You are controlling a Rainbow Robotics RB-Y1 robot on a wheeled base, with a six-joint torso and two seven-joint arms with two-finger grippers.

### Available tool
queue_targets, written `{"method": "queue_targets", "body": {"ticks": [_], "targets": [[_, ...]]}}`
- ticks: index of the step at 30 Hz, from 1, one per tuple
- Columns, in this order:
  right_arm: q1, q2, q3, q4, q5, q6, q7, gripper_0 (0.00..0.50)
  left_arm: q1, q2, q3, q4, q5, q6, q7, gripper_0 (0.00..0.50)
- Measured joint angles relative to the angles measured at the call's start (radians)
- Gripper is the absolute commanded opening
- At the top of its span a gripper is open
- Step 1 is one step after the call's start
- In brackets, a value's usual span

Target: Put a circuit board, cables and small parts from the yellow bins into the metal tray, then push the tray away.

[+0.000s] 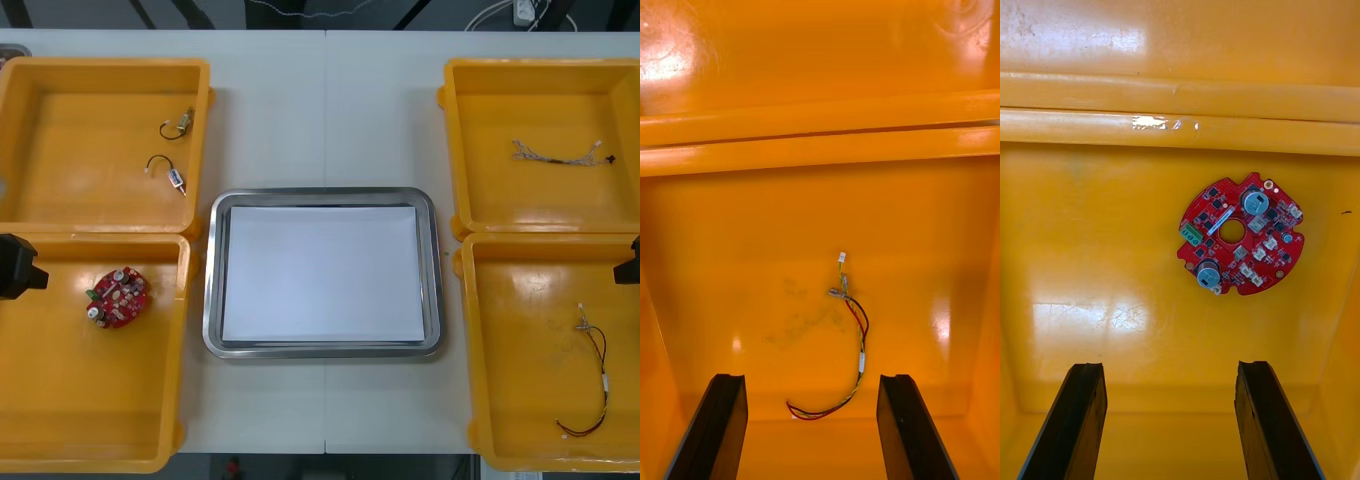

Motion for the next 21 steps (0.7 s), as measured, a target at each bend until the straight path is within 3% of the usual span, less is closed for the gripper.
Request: {"method": "queue_targets", "body": {"ticks": [21], "targets": [[0.0, 0.0, 0.0, 0.0, 0.0, 0.0, 0.0, 0.5, 0.0, 0.0, 0.0, 0.0, 0.0, 0.0, 0.0, 0.5]]}}
